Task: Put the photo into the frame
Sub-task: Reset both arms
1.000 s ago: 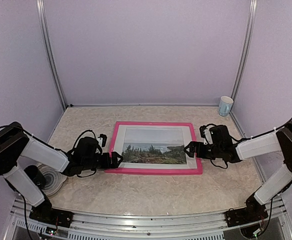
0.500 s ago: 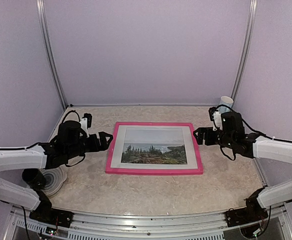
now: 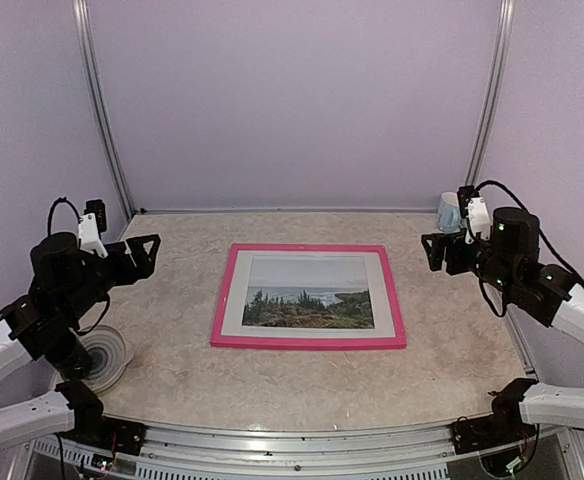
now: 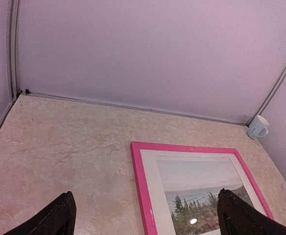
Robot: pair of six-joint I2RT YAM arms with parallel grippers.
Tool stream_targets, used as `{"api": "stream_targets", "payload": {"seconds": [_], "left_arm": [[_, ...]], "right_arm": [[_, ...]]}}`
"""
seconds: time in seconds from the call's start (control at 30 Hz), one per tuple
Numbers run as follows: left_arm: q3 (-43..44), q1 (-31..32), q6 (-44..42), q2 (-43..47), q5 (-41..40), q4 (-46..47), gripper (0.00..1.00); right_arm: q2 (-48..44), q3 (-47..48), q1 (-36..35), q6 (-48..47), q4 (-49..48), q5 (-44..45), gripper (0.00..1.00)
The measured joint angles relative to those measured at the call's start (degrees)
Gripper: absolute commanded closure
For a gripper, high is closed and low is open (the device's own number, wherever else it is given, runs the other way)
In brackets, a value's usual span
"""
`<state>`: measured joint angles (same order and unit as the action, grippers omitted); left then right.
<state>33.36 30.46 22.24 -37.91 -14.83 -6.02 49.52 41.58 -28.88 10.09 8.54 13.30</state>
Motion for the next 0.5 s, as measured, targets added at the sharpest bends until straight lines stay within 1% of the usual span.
{"api": "stream_targets", "payload": {"seconds": [0.13, 0.23, 0.3, 0.4, 0.5], "left_arm": [[0.66, -1.4, -3.26, 2.4, -2.56, -2.86, 0.01], [0.72, -3.17, -4.76, 2.56, -2.67, -4.31, 0.01], [0.66, -4.96, -5.42, 2.51, -1.88, -4.92, 0.01], [0.13, -8.15, -6.03, 2.43, -0.09, -4.96, 0.01], [-0.26, -13.11, -6.16, 2.25, 3.74, -4.96, 0.01]], "right_arm": [[-0.74, 0.17, 0.02, -0.44, 4.48, 2.51, 0.01], [-2.19, 0.17, 0.57, -0.66, 7.67, 3.06, 0.01], [-4.81, 0.15, 1.79, -0.72, 8.76, 2.58, 0.01], [-8.87, 0.15, 6.51, -0.87, 8.7, 1.44, 0.01], [-9.7, 0.26, 14.05, -0.48, 7.93, -2.49, 0.01]]}}
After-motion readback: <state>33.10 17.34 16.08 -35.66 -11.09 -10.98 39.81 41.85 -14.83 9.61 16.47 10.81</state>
